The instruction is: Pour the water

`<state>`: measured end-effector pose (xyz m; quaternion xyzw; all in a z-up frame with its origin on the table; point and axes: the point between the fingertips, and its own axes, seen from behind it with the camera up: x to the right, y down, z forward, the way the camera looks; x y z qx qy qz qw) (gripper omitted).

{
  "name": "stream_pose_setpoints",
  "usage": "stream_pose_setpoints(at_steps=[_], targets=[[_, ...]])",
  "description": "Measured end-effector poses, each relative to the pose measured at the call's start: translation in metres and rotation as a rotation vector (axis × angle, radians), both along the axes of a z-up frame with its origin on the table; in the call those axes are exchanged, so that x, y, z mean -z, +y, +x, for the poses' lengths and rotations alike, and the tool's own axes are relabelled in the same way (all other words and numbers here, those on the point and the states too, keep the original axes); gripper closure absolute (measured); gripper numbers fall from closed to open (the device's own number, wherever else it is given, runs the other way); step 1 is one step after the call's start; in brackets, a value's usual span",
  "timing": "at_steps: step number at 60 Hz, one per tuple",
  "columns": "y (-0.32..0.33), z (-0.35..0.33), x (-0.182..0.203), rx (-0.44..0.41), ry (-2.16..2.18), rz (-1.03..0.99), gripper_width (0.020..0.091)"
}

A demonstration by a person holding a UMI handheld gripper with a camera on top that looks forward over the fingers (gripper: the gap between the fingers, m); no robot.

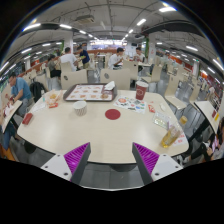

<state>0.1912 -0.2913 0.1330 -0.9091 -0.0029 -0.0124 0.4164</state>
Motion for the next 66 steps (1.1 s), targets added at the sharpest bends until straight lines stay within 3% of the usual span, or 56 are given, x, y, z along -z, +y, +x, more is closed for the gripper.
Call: stream_pose_setpoints(at_steps=[22, 39, 44, 51, 62, 66], targets=[[0.008, 0.190, 0.064, 0.103, 0.017, 0.071, 0.0254], [0.077, 0.266, 0.084, 0.127, -0.010, 0.163, 0.0263], [0.094, 0.273, 0.093, 0.126, -0.021, 0.175, 0.0324], [0.105, 0.279, 0.104, 0.141, -0.041, 0.191, 0.0589], [0.110, 0.280, 0.102, 0.172, -0.021, 0.234, 0.0661], [0.111, 0.281, 0.101, 0.179, -0.025, 0.235, 0.0718]])
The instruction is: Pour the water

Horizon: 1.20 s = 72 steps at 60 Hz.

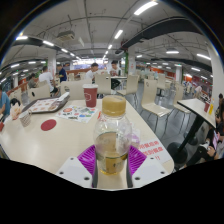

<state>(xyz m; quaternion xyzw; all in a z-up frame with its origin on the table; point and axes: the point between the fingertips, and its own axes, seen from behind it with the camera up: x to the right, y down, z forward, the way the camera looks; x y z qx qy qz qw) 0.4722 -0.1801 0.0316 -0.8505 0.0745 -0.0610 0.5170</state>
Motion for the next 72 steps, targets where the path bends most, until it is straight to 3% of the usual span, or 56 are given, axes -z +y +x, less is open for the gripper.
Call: stream_pose_setpoints(at_steps=[15, 26, 38, 45, 50, 60, 72], targets=[[0.012, 0.003, -0.016, 0.062, -0.121, -0.027, 0.0721], [0.041, -0.016, -0.084, 0.097, -0.363, -0.016, 0.0721], [0.098, -0.090, -0.168, 0.100, -0.822, -0.061, 0.0722], [0.143, -0.165, -0.197, 0.008, -1.150, -0.085, 0.0724], [0.173, -0.222, -0.198, -0.090, -1.368, -0.112, 0.0722], [0.219, -0.308, -0.162, -0.284, -1.750, -0.185, 0.0716], [0.241, -0.353, -0.113, -0.461, -2.001, -0.261, 0.0715]])
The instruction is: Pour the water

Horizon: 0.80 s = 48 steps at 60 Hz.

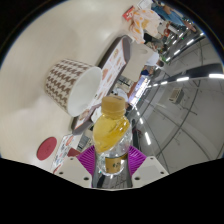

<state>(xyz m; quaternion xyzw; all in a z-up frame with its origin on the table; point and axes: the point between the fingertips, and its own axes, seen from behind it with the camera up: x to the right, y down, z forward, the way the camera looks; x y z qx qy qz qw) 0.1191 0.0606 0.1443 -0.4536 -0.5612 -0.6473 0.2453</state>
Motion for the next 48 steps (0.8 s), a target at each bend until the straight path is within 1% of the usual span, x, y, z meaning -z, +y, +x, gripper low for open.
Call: stream_pose_setpoints(at_steps=[6, 15, 20, 28, 32, 39, 48], targets=[[0.002, -0.002, 0.012, 0.006, -0.013, -0.039, 0.0715], [-0.001, 0.001, 0.004, 0.032, 0.165, -0.026, 0.0714], [-0.010, 0.008, -0.010, 0.060, 0.394, 0.020, 0.0715], [-0.020, 0.016, -0.037, 0.099, 0.899, 0.093, 0.0714], [-0.025, 0.028, -0.045, 0.136, 1.137, 0.129, 0.0716], [-0.030, 0.048, -0.028, 0.230, 1.493, 0.148, 0.0717], [-0.029, 0.072, 0.021, 0.368, 1.836, 0.149, 0.0715]])
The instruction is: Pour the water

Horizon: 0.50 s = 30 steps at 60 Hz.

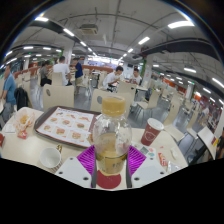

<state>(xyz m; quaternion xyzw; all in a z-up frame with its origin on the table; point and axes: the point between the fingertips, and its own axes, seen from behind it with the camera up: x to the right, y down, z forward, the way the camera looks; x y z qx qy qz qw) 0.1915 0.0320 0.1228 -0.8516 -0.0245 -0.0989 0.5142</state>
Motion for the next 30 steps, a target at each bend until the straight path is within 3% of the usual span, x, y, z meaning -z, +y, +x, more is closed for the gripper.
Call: stream_pose_setpoints(at_steps=[17, 30], targets=[[-0.007, 0.009, 0.090, 0.002, 0.187, -0.084, 0.0718], [-0.008, 0.010, 0.088, -0.029, 0.171, -0.024, 0.0679]])
